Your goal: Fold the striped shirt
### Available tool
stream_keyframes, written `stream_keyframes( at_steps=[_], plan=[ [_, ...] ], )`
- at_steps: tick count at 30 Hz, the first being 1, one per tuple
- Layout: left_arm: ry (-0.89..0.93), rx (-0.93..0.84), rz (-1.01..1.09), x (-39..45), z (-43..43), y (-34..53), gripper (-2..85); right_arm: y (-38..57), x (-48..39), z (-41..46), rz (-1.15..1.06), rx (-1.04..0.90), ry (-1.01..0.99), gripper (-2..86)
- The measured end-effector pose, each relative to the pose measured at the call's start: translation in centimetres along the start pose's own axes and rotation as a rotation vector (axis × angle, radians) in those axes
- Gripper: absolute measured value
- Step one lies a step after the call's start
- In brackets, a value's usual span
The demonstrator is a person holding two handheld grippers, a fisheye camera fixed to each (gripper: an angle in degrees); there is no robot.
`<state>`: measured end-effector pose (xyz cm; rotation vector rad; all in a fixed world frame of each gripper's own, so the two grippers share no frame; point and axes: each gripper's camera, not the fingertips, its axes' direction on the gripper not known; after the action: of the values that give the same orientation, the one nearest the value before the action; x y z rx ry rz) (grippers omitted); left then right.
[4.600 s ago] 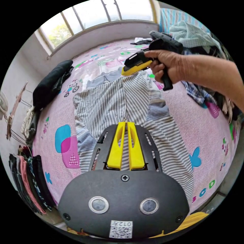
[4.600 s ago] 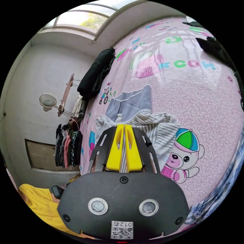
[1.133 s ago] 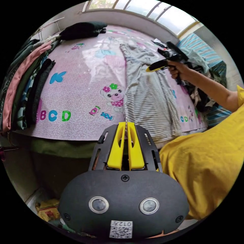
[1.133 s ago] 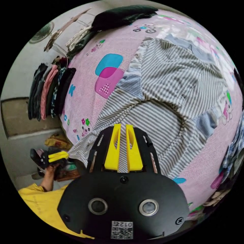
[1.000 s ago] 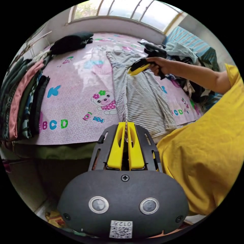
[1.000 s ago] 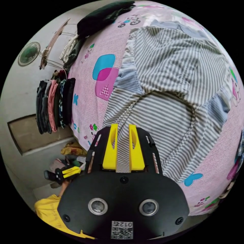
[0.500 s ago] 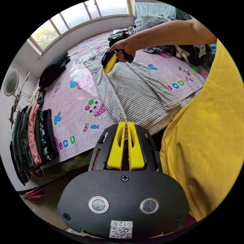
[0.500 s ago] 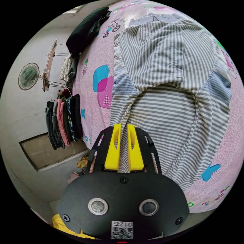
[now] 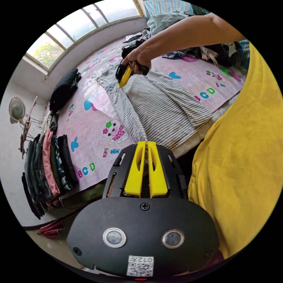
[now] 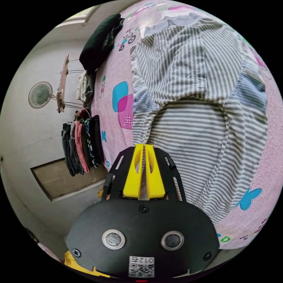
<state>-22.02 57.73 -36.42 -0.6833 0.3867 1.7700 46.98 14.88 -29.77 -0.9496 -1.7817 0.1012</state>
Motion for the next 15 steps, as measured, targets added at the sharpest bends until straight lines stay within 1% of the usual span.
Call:
stream_keyframes(
  at_steps=[3,4,7,9,11,15],
  plan=[
    [-0.032,-0.043,0.025,0.5,-0.2,-1.3,0.0,1.2,0.4,-0.9,-0.043,0.016,0.009,1.1],
    [-0.032,-0.056,0.029,0.6,-0.1,-1.7,0.0,1.5,1.0,-0.8,-0.048,0.015,0.052,1.0],
    [0.007,-0.185,0.042,1.4,3.2,-3.6,0.0,1.7,2.8,1.1,-0.067,-0.05,0.133,1.0],
    [0.005,-0.303,0.058,2.3,6.9,-5.2,0.0,2.2,3.0,1.6,-0.106,-0.041,0.156,1.0],
    [0.008,-0.319,0.083,3.1,8.2,-6.0,0.1,3.0,2.6,2.2,-0.162,-0.046,0.215,1.1],
    [0.088,-0.282,0.078,3.4,9.2,-6.8,0.2,4.7,2.7,2.0,-0.217,-0.015,0.245,1.4]
  ],
)
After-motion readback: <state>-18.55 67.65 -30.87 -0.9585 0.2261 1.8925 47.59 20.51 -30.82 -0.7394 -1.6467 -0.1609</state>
